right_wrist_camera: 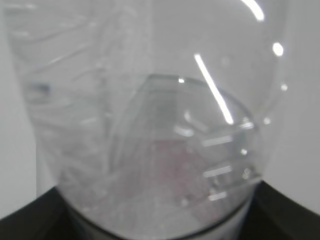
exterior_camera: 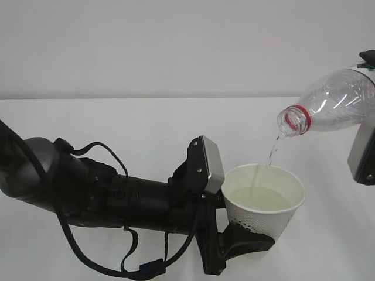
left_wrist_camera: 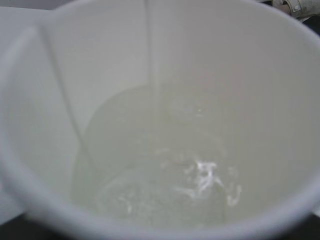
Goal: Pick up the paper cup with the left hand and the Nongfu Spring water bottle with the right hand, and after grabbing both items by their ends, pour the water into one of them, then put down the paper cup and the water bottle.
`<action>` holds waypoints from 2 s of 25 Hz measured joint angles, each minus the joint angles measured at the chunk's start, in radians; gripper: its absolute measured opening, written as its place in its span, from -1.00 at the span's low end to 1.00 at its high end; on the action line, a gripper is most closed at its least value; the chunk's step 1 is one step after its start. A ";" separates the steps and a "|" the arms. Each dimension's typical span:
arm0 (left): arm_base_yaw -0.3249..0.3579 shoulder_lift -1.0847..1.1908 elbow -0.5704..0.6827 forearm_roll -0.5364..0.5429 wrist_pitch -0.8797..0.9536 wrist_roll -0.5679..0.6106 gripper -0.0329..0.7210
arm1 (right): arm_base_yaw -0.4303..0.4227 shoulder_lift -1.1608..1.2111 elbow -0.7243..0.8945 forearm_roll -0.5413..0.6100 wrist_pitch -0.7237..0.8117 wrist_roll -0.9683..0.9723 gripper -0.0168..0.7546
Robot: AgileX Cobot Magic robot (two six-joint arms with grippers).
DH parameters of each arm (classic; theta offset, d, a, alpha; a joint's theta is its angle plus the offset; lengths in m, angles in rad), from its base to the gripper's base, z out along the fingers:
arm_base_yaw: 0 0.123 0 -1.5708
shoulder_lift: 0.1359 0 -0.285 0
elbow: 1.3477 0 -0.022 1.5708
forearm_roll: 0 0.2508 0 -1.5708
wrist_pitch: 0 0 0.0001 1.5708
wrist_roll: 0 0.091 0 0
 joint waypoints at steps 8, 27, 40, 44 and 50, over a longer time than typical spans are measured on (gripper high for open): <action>0.000 0.000 0.000 0.000 0.002 0.000 0.42 | 0.000 0.000 0.000 0.001 0.000 -0.001 0.38; 0.000 0.000 0.000 0.000 0.011 0.000 0.42 | 0.000 0.000 0.000 0.001 -0.001 -0.001 0.38; 0.000 0.000 0.000 0.000 0.011 0.000 0.42 | 0.000 -0.002 0.000 0.001 -0.019 -0.001 0.38; 0.000 0.000 0.000 0.000 0.011 0.000 0.42 | 0.000 -0.002 0.000 0.001 -0.019 -0.001 0.38; 0.000 0.000 0.000 0.000 0.011 0.000 0.42 | 0.000 -0.002 0.000 0.001 -0.019 -0.001 0.38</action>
